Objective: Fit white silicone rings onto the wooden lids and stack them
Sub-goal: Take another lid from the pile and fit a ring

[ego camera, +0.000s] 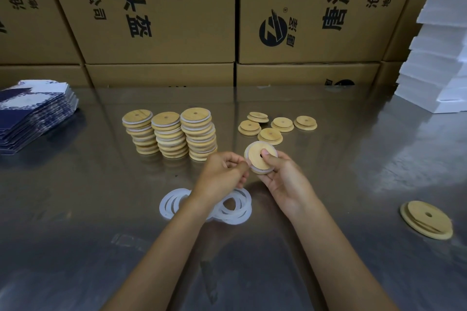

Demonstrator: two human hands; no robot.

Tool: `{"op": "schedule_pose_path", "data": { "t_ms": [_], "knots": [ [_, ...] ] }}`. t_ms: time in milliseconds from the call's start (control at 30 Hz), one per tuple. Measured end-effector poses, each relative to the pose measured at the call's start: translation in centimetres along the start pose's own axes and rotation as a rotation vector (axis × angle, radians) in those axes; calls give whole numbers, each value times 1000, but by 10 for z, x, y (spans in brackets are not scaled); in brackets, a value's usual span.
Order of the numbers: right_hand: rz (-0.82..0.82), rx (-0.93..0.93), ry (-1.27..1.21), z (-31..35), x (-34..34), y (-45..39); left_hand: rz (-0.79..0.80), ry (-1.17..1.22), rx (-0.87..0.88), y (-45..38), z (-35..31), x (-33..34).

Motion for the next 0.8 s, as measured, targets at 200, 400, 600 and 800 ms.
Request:
{"op": "schedule_pose_path", "data": {
  "t_ms": [200, 400, 600, 800],
  "knots": [
    [-6, 36, -102, -3, 3, 0, 21, 68, -74, 2, 1, 3],
    [25, 16, 7, 1, 1, 0, -62, 104, -96, 2, 1, -1],
    [58, 23, 205, 2, 4, 3, -155, 127, -31, -4, 0, -10],
    [17, 13, 126, 3, 3, 3, -96, 85, -58, -3, 2, -6]
  ]
}}
Point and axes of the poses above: each hand's wrist, its own y-axis away from the middle knuckle, its own x-axis out of the palm, z = x × y, the point moved 3 cm from there along -y, towards the middle knuckle, and after that the axes turned 9 degrees about x, right-handed, at the moved point
